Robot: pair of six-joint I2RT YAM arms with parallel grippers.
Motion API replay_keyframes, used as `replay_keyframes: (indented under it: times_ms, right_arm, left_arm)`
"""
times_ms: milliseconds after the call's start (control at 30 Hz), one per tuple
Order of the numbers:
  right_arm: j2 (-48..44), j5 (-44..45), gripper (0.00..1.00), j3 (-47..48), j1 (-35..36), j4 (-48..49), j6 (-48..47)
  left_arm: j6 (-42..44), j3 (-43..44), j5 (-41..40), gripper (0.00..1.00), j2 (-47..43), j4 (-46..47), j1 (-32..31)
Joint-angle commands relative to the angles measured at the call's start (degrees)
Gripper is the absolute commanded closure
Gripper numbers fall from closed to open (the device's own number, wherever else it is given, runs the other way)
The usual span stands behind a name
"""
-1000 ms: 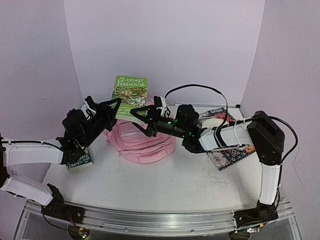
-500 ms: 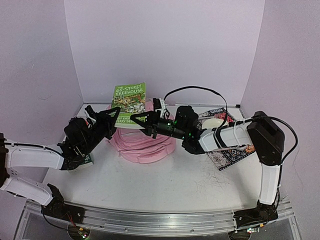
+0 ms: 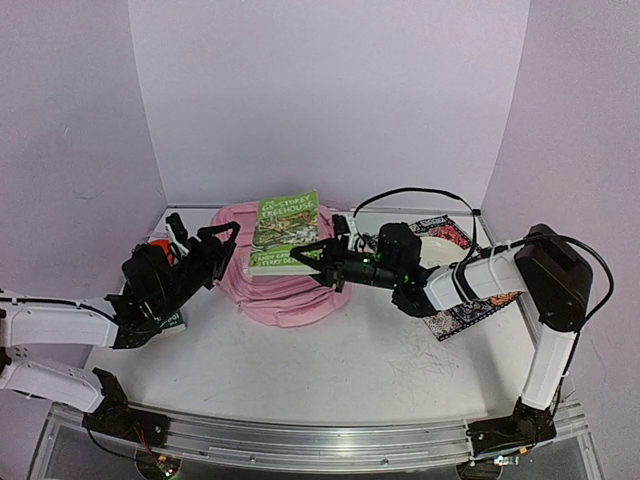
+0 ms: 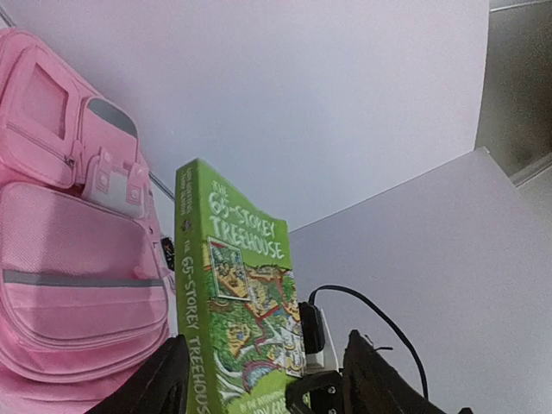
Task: Pack the student bag
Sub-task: Pass from the left arm to the right, then open the largest pocket of the student bag.
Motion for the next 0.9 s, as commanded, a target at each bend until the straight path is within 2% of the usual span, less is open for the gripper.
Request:
replay_keyframes:
  times_ms: [0,233,433,633,867]
  right_arm:
    - [-5.8,-0.8,1.0,-3.8,-3.5,29.0,-0.1]
    - [-10.4,-1.8,1.0,-10.8,-7.5,28.9,0.2]
    - [-13.7,-3.4,1.0,-15.9,-11.2,28.7,1.1]
    - [-17.8,-6.3,1.0,-19.4,-15.6,25.9,0.7]
    - [-21.4,-8.5,1.0,-21.5,-19.0,21.9,-0.6]
  left_arm:
    - [17.0,4.3,2.0,0.34,-2.3,-7.1,1.1]
    - [32.3,9.1,11.7,0.2,0.0,-17.8,2.8]
    - [43.8,17.0,21.2,0.16,6.0,-31.2,4.1]
    - [56.7,27.9,23.7,0.15,14.5,-48.2,3.9]
    - [67.7,32.2,23.7,0.15,20.2,-54.0,0.8]
